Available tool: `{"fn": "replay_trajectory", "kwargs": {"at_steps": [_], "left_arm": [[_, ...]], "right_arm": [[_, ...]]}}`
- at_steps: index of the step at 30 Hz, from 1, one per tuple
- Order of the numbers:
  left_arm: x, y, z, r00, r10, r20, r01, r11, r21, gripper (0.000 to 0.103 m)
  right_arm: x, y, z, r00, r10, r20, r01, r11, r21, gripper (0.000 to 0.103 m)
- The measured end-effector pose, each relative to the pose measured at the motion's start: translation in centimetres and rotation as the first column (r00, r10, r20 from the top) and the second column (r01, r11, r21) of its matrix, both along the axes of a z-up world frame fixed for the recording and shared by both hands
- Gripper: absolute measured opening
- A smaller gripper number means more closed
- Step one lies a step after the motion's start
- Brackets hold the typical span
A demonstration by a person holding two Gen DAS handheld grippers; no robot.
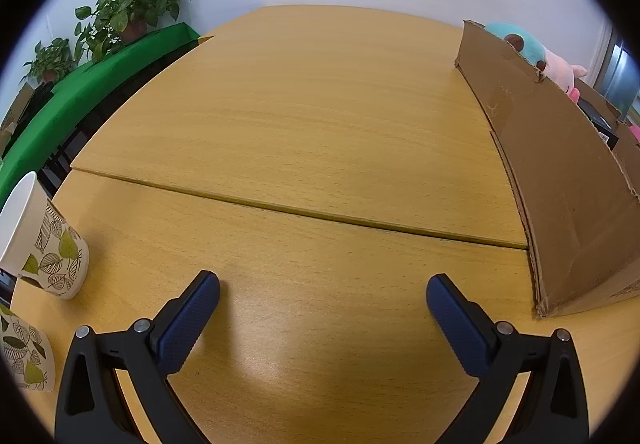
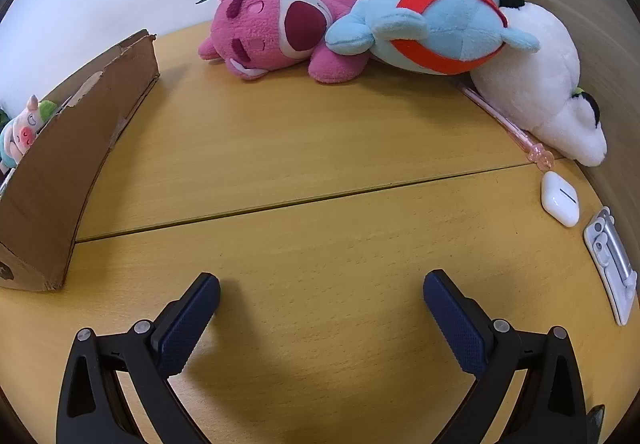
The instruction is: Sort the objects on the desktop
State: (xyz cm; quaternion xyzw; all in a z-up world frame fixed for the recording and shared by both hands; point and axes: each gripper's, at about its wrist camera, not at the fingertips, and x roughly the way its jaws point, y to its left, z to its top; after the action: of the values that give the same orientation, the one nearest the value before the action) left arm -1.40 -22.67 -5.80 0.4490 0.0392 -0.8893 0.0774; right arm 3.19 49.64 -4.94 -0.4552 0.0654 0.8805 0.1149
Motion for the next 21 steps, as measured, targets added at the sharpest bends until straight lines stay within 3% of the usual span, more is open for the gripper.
{"fn": "replay_trajectory", "kwargs": {"at_steps": [11,21], "left_arm": [[-0.4,-0.5,0.3,1.000,0.007,0.003,-0.007,1.000,0.003,0.103],[-0.4,-0.5,0.2,1.000,0.008,0.003,-0.008,1.000,0.003,0.103]], "right_arm": [[-1.2,1.2,0.0,0.997,-0.078,-0.003,0.078,0.997,0.003,0.103],[-1.3,1.3,-0.1,0.997,-0.076,-0.004,0.076,0.997,0.003,0.103]]}}
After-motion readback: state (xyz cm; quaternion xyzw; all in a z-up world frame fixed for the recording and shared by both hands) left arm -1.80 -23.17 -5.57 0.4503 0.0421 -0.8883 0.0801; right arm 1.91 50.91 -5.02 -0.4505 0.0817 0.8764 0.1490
